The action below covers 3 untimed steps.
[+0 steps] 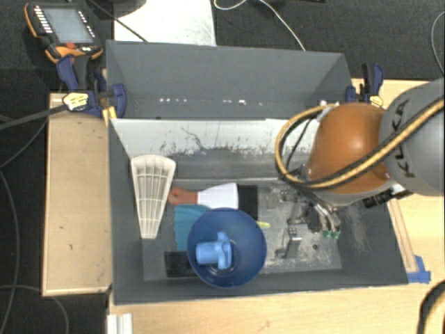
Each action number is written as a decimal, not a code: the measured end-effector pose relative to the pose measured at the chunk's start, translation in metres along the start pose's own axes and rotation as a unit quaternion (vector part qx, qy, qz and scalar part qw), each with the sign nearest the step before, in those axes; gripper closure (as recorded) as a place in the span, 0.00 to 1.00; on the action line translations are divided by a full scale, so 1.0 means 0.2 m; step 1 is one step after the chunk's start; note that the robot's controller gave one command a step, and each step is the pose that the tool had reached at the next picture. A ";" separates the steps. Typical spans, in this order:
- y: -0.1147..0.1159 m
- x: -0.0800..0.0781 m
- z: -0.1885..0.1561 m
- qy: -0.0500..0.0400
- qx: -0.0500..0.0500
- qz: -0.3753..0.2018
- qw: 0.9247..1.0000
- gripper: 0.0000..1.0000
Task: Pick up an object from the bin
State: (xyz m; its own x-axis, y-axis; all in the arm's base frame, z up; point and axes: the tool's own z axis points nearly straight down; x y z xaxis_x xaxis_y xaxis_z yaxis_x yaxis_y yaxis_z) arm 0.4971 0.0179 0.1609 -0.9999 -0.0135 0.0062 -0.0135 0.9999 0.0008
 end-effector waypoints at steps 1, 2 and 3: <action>0.00 -0.01 -0.02 -0.004 0.000 0.000 1.000 0.00; 0.14 -0.24 0.44 -0.003 -0.001 0.137 0.991 0.00; 0.13 -0.23 0.29 -0.006 -0.001 0.197 0.980 0.00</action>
Offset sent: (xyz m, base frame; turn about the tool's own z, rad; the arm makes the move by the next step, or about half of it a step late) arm 0.0460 0.0289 -0.0909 0.2810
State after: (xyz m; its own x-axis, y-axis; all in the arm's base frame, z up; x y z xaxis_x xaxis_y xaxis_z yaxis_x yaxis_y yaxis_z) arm 0.5418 0.0445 0.1021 -0.9273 0.3743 -0.0055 0.3743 0.9273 0.0033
